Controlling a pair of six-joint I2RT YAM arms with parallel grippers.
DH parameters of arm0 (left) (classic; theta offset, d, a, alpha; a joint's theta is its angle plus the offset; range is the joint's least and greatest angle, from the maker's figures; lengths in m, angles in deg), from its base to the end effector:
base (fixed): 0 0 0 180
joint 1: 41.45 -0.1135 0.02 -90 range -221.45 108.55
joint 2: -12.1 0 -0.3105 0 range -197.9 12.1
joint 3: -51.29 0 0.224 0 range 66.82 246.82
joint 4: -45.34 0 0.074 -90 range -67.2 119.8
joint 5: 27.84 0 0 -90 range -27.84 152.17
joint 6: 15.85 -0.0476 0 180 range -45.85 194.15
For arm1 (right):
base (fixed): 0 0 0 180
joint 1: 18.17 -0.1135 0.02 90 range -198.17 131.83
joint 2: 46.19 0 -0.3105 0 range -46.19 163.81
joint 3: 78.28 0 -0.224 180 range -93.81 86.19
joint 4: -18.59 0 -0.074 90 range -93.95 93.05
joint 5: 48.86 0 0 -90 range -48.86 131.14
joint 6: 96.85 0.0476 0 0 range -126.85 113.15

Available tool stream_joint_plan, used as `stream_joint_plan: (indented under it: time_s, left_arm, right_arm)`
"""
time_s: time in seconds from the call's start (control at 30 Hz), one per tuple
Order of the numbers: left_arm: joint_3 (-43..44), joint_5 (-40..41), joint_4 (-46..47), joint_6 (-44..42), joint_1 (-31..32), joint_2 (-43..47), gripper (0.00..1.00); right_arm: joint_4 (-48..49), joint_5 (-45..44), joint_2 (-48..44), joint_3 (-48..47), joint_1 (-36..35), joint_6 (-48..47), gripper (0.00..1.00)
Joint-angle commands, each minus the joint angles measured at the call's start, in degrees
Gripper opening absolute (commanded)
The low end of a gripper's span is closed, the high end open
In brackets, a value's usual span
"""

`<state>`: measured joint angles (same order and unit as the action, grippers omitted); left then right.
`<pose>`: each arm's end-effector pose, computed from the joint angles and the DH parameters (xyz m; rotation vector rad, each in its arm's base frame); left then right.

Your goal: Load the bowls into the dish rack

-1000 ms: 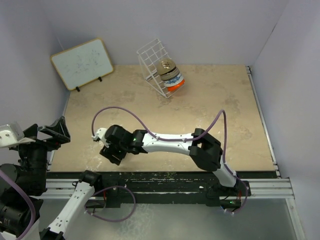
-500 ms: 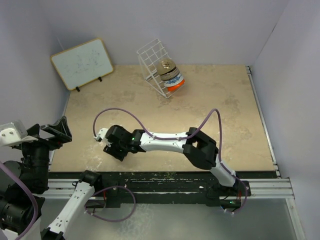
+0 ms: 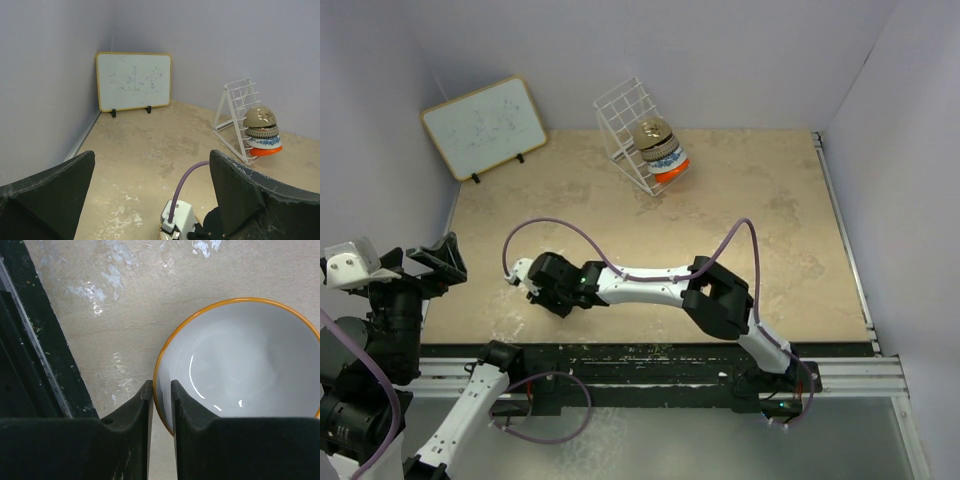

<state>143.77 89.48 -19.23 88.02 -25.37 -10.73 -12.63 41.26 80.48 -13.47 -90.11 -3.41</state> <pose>-0.0636 0.0411 0.4543 -0.3552 1.4495 -0.0687 0.1593 0.4890 0.2355 -1.3580 1.9925 0.6476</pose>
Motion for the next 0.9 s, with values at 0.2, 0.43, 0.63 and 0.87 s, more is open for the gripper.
stream_joint_plan:
  time_s: [0.2,0.43,0.63,0.87]
  left_arm:
    - [-0.5,0.4,0.9,-0.4,-0.2,0.4,0.99]
    - [-0.6,0.3,1.3,-0.5,-0.2,0.3,0.99]
    - [-0.2,0.0,1.9,-0.9,-0.2,-0.1,0.99]
    - [0.6,-0.1,2.3,-1.3,0.1,-1.2,0.99]
  right_arm:
    - [-0.2,-4.4,0.6,-2.5,0.1,-0.6,0.18]
    - [2.2,-5.2,-3.0,-3.0,0.8,0.5,0.0]
    - [11.5,6.3,-9.0,-2.4,9.6,10.9,0.0]
    - [49.5,33.9,-15.7,8.0,25.4,39.1,0.0]
